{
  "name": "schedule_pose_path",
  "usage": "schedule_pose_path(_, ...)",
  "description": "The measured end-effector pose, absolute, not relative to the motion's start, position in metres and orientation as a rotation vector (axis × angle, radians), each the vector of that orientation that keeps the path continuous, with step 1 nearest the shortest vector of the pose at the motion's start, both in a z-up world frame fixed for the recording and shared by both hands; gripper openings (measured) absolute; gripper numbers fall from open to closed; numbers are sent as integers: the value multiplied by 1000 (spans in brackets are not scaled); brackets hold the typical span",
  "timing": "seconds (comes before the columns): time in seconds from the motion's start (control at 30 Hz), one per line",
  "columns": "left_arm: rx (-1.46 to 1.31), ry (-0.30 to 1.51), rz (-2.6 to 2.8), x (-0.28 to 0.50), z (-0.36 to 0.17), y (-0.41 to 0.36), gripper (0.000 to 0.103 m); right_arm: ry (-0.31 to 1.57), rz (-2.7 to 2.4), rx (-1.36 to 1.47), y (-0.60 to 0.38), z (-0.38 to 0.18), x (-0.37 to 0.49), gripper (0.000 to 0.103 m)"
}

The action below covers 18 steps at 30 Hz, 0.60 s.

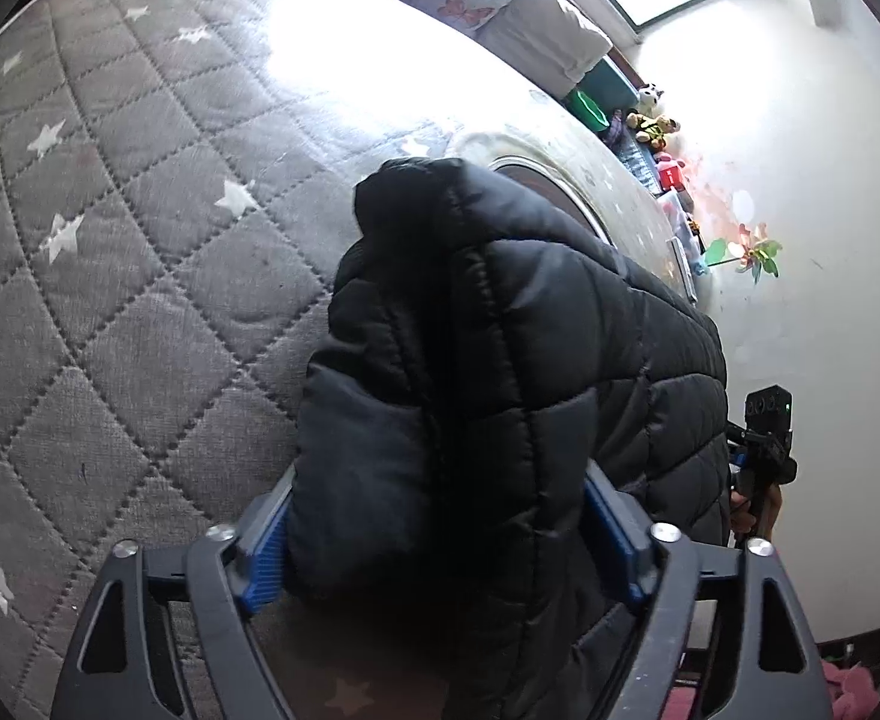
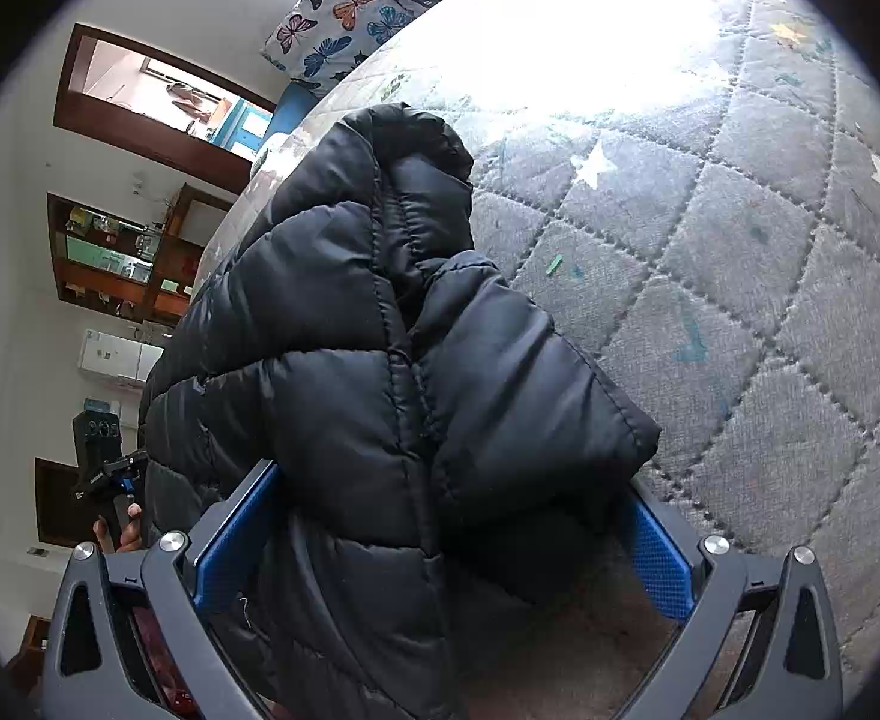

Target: Fold large clothes

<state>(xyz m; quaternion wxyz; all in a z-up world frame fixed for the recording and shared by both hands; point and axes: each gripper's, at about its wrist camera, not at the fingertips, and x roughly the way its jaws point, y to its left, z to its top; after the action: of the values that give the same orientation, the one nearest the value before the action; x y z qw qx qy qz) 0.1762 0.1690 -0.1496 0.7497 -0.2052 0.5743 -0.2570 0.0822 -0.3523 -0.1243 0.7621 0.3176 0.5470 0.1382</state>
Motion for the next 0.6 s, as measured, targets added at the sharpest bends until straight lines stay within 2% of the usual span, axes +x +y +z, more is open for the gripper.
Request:
schedule_pose_path(0.2, -529, 1279, -569, 173, -164, 181, 103, 1188, 304, 693, -352, -124, 82, 103)
schedule_pose_path(0.43, -539, 1261, -601, 170, -169, 173, 103, 1184, 308, 692, -353, -124, 83, 103)
schedule_pose_path(0.53, -506, 1233, -597, 166, -158, 166, 87, 1172, 296, 699, -352, -124, 82, 103)
schedule_pose_path(0.6, -504, 1207, -595, 160, -144, 166, 71, 1158, 296, 733, -353, -122, 79, 98)
